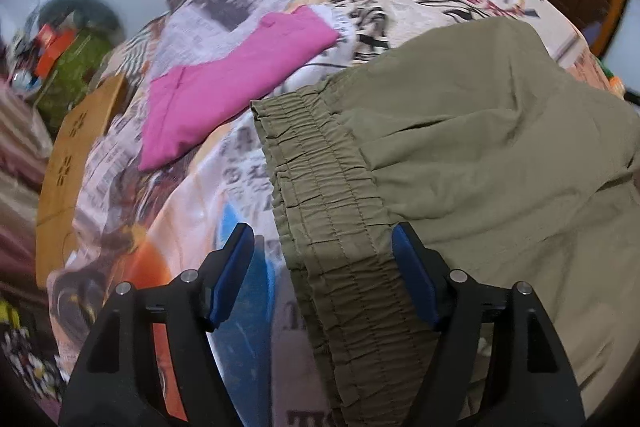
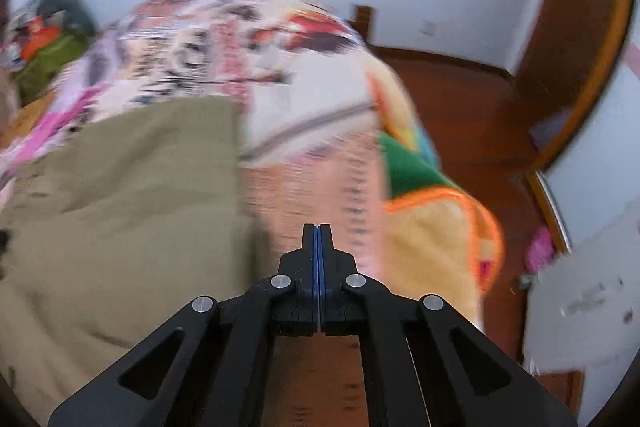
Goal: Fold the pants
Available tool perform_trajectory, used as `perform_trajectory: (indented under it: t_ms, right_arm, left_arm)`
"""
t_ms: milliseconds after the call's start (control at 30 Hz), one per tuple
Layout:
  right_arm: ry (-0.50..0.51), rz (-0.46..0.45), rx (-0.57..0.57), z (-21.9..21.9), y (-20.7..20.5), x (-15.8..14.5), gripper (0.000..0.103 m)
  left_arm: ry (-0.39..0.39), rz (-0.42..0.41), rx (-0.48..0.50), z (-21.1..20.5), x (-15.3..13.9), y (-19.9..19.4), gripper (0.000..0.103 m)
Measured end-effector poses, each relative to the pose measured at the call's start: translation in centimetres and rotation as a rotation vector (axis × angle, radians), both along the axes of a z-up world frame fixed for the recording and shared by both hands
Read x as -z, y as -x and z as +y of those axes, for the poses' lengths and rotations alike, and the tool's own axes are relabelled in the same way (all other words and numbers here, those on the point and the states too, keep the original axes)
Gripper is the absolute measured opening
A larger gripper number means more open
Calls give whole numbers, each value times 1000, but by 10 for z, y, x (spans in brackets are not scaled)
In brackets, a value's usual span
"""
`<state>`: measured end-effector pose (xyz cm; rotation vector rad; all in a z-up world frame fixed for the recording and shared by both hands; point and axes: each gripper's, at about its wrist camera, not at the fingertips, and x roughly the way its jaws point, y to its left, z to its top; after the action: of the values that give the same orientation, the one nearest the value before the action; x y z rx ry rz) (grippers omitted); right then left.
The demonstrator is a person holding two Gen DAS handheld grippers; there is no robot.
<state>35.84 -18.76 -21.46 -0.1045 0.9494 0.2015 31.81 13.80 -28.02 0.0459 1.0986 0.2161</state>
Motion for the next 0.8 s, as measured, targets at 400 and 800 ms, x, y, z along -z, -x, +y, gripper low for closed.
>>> perform_trajectory:
  t_ms: [400,800]
  right_arm:
    - [-102,-59,-69,-10,18,-53,13]
    - [-165,-66,-220,71,-18,-59,45]
  left_arm:
    - [-26,-122,-27,14,-59,12,73]
    - [69,-87,-54,42,-43,-38,76]
